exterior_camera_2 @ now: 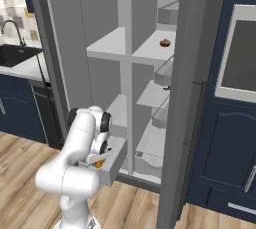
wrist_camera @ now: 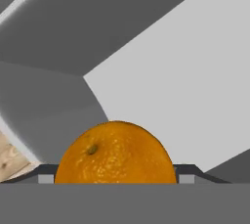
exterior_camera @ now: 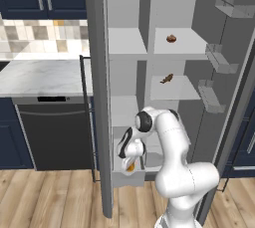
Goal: Take the mushroom and orange from the fridge shelf and place them in the freezer drawer to begin freezing them.
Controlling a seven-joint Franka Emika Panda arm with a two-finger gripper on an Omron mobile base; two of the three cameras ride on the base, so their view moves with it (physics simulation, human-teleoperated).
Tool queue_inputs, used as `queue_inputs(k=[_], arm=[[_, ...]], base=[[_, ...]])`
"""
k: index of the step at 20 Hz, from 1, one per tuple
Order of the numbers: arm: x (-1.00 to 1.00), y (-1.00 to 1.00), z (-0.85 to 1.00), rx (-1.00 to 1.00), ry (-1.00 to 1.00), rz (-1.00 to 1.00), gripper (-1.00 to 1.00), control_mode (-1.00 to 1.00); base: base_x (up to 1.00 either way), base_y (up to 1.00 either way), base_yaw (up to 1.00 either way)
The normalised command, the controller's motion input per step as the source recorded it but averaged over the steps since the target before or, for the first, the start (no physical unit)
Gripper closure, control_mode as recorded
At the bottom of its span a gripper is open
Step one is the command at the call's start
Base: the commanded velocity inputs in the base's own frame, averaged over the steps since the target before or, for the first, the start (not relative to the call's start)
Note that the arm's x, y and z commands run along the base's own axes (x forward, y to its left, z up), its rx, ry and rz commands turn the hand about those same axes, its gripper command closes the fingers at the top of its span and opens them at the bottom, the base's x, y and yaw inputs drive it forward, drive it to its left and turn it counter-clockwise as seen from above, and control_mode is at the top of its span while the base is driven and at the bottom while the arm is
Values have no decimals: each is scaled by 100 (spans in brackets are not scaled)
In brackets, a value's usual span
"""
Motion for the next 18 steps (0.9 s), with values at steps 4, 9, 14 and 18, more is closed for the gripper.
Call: queue_inputs(k=[4, 9, 14, 18], arm=[[5, 14, -50, -4, 5, 0, 100, -100], [0, 15, -51, -3, 5, 0, 100, -100], [0, 18, -50, -3, 5, 0, -100, -100], [-34, 8, -38, -2, 0, 0, -100, -100]], base=[[0, 0, 0], [0, 0, 0], [0, 0, 0], [0, 0, 0]])
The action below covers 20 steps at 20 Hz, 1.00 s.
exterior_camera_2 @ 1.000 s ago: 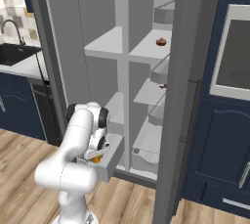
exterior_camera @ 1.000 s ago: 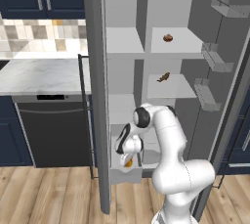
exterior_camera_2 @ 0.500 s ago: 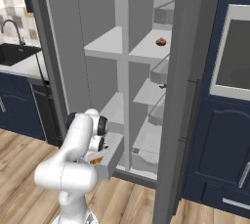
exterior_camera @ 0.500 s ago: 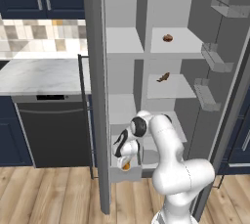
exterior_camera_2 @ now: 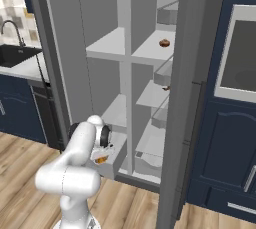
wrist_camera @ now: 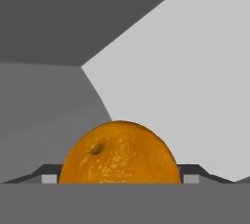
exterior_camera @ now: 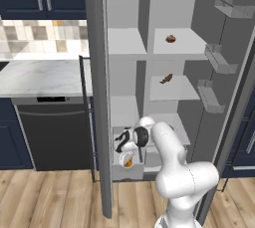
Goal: Take the mushroom and orange from the fridge shelf and place them in the freezer drawer to begin freezing them.
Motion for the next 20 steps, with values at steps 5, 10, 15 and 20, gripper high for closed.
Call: queue_inputs(k=[5, 10, 15, 20], arm=[[-40, 3, -26, 0, 0, 0, -100, -100], [-72, 0, -13, 0, 0, 0, -100, -100], [-83, 0, 0, 0, 0, 0, -100, -100], [-93, 0, 0, 0, -3, 0, -100, -100]], base=[[0, 0, 0], [0, 0, 0], [0, 0, 0], [0, 0, 0]])
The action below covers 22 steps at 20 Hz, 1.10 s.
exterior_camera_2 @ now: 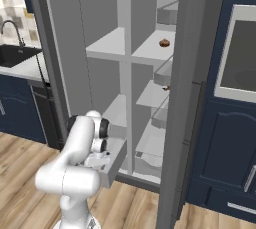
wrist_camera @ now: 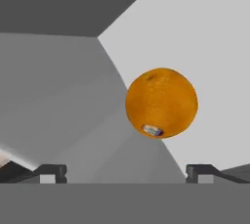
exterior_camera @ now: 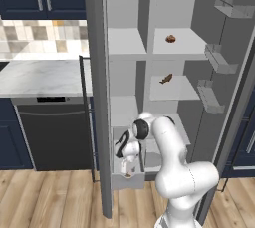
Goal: Take the mushroom and orange from the fridge shelf and place them in the freezer drawer to begin freezing them.
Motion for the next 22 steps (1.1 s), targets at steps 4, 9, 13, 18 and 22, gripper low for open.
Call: queue_inputs(k=[4, 9, 13, 18, 22], arm=[[-100, 0, 8, 0, -15, 0, -100, -100], [-44, -7, 72, 0, -21, 0, -100, -100], [2, -8, 100, 0, -21, 0, -100, -100], [0, -5, 100, 0, -20, 0, -100, -100], [0, -1, 100, 0, -14, 0, -100, -100]], base=[[0, 0, 0], [0, 0, 0], [0, 0, 0], [0, 0, 0], [0, 0, 0]])
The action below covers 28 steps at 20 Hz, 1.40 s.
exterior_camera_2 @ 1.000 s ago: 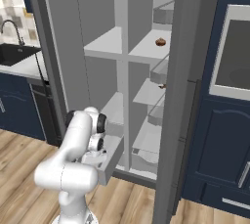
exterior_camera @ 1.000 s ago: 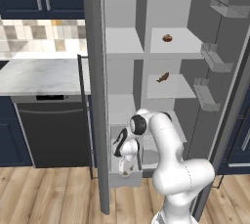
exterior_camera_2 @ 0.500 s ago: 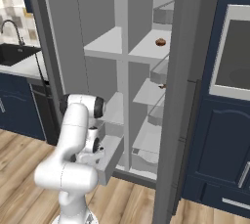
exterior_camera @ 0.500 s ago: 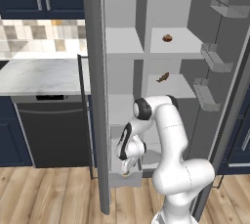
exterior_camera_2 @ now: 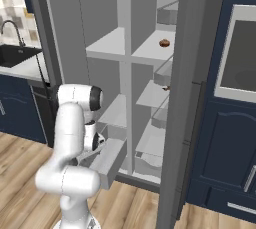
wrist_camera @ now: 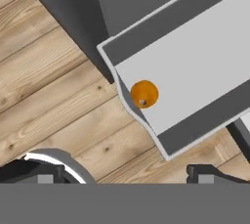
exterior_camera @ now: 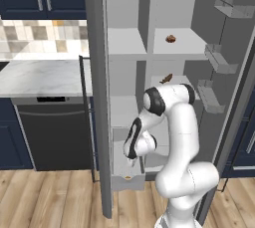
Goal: Take the mushroom and orange from the fridge shelf and place them in the freezer drawer to begin freezing them.
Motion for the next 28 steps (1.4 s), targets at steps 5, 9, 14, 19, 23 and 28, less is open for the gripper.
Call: queue_inputs(k=[5, 9, 14, 19, 23, 28], arm=[[-1, -8, 100, 0, -9, 0, -100, -100], [-3, -25, 100, 0, -2, 0, -100, -100], [-9, -27, 100, 0, 0, -2, -100, -100], [-15, -20, 97, 0, 0, -5, -100, -100], [-51, -6, 83, 0, -5, -9, -100, -100], [-81, -2, 80, 0, -11, -10, -100, -100]], base=[[0, 0, 0], [0, 0, 0], [0, 0, 0], [0, 0, 0], [0, 0, 0], [0, 0, 0]])
